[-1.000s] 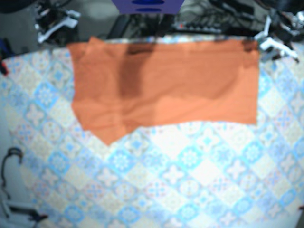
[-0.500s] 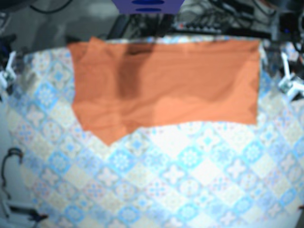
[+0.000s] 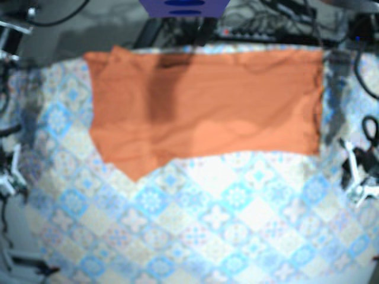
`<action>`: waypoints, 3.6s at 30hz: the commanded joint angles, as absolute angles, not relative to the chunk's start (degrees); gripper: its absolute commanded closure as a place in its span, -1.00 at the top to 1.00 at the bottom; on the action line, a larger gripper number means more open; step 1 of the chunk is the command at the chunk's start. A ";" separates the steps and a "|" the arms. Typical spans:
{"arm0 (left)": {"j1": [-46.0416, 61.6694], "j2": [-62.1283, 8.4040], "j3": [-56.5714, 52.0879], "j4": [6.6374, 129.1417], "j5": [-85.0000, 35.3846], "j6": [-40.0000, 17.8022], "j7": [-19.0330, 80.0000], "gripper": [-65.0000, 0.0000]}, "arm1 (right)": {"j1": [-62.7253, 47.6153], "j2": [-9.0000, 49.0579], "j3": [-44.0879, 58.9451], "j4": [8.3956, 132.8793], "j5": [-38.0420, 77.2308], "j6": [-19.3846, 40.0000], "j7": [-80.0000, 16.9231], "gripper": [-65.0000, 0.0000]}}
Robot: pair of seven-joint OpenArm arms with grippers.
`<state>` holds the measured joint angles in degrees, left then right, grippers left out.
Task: Fold the T-shirt properly
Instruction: 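Move both grippers over to the shirt's hem corners, then lower both open grippers around the hem corners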
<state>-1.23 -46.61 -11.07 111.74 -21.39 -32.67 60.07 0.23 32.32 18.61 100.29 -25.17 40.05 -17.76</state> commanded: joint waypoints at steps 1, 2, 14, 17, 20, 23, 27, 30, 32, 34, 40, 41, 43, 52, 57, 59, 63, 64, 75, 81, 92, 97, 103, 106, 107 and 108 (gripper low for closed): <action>-3.91 -46.64 -10.59 110.64 -21.67 -32.04 61.23 -0.24 | 3.21 33.19 17.01 99.56 -24.13 39.25 -17.36 -0.36; -5.49 -45.23 -9.98 108.88 -22.64 -32.04 62.37 -0.24 | 5.14 33.19 15.34 97.80 -22.55 39.25 -17.89 -0.36; -17.89 -33.27 -9.80 79.43 -31.78 -32.04 65.27 -0.24 | 17.36 31.16 6.90 77.14 8.48 39.25 -31.43 -0.35; -20.44 -31.52 -9.98 74.42 -33.45 -32.04 67.47 -0.24 | 19.74 31.16 3.74 73.54 16.40 39.25 -37.49 -0.35; -21.41 -30.29 -11.30 71.69 -35.56 -31.96 69.05 -0.24 | 22.73 31.16 0.40 69.05 26.24 39.34 -44.70 -0.35; -23.08 -29.14 -13.76 68.00 -37.05 -31.96 70.90 -0.24 | 25.36 31.43 -2.51 65.45 35.74 39.34 -50.24 -0.35; -24.66 -29.32 -15.96 59.47 -38.73 -31.96 72.40 -0.24 | 27.12 32.84 -5.49 62.29 43.56 39.34 -55.34 -0.35; -25.01 -29.41 -15.96 54.29 -40.22 -31.96 72.40 -0.24 | 27.47 33.27 -9.27 62.11 46.99 39.34 -57.89 -0.35; -24.92 -29.41 -15.96 52.00 -40.31 -31.96 72.40 -0.24 | 27.47 33.45 -11.74 62.11 48.48 39.34 -59.38 -0.35; -24.84 -29.41 -15.96 50.15 -40.31 -31.96 72.40 -0.24 | 27.47 34.42 -14.90 62.11 49.19 39.34 -60.35 -0.35; -23.34 -29.58 -16.04 48.75 -41.01 -31.87 72.31 -0.24 | 27.47 34.77 -22.73 62.20 49.10 39.34 -59.56 -0.35; -23.25 -29.85 -16.04 48.75 -41.54 -31.87 72.31 -0.23 | 27.47 34.77 -23.43 62.29 49.01 39.34 -58.77 -0.35; -22.64 -30.73 -16.04 48.66 -43.03 -31.87 72.31 -0.23 | 27.47 34.77 -24.92 62.29 49.01 39.34 -57.45 -0.35; -17.63 -30.73 -28.62 48.48 -44.88 -31.78 72.40 -0.23 | 27.03 34.24 -25.80 62.64 41.54 39.08 -56.31 -0.34; -14.90 -30.73 -34.68 48.40 -44.79 -31.78 72.13 -0.22 | 27.03 33.19 -25.80 62.64 39.69 39.08 -54.73 -0.34; -14.29 -30.73 -37.41 47.69 -44.70 -31.78 71.96 -0.22 | 27.03 33.10 -25.89 62.64 38.73 39.08 -54.73 -0.34; -14.55 -31.16 -39.60 40.22 -44.70 -31.78 67.82 -0.22 | 27.03 32.31 -25.89 62.64 38.55 39.08 -54.73 -0.34; -14.64 -32.13 -39.52 37.85 -44.88 -31.78 66.24 -0.22 | 27.03 32.13 -25.89 62.64 38.55 39.08 -54.73 -0.34; -24.22 -32.57 -34.07 30.37 -44.70 -31.25 61.67 -0.22 | 27.03 32.04 -25.89 62.73 38.55 39.08 -54.46 -0.34; -28.44 -32.66 -33.80 23.34 -44.62 -28.70 58.33 -0.22 | 26.95 32.04 -25.89 66.07 38.46 39.08 -54.73 -0.34; -29.58 -32.66 -33.80 22.46 -38.46 -24.84 56.04 -0.22 | 26.95 32.13 -25.89 66.15 38.55 39.08 -54.46 -0.34; -29.58 -32.48 -33.80 22.46 -36.79 -24.84 56.04 -0.22 | 26.15 32.13 -25.63 66.15 38.46 39.08 -54.37 -0.34; -29.58 -30.73 -33.80 22.37 -33.10 -24.84 55.96 -0.22 | 26.15 32.13 -25.54 66.15 38.46 39.08 -54.29 -0.34; -29.49 -29.93 -33.80 22.37 -32.84 -24.84 55.96 -0.22 | 26.15 32.13 -25.54 66.15 38.37 39.08 -54.02 -0.34; -29.49 -29.67 -33.80 22.37 -32.84 -24.84 55.96 -0.22 | 26.15 32.13 -25.54 66.15 38.37 38.99 -53.41 -0.34; -29.49 -29.58 -33.80 22.37 -32.84 -24.84 55.96 -0.22 | 26.15 32.04 -25.54 66.07 38.37 38.99 -52.79 -0.34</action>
<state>-28.36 -28.42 -33.71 21.63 -32.47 -24.38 56.29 24.47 31.35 -26.20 65.36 37.69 38.79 -53.71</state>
